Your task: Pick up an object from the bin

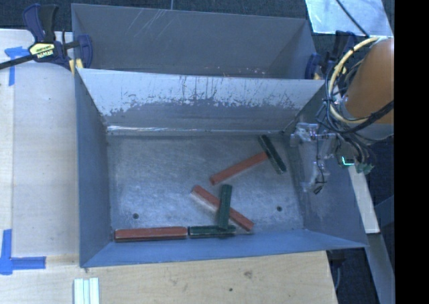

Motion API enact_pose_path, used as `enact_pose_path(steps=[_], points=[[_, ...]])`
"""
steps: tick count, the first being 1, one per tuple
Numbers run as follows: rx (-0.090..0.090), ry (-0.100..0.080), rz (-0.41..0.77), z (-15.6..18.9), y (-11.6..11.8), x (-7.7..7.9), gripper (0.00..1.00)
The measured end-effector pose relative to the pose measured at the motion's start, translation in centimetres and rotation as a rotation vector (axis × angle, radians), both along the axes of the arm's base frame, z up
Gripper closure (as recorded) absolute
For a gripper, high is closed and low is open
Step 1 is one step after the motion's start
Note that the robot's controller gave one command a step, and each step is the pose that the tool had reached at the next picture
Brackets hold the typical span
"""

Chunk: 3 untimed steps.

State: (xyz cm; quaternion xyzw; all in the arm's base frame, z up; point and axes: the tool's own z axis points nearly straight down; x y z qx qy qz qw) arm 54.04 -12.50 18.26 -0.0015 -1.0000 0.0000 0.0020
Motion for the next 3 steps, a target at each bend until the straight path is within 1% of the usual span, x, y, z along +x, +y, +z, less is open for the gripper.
enact_pose_path(steps=[1,2,3], points=[[0.001,-0.006,0.221,-11.5,3.9,6.1,0.0],[-0.001,-0.013,0.221,-11.1,3.9,6.3,1.0],[-0.003,-0.017,0.335,3.8,2.9,8.1,1.0]])
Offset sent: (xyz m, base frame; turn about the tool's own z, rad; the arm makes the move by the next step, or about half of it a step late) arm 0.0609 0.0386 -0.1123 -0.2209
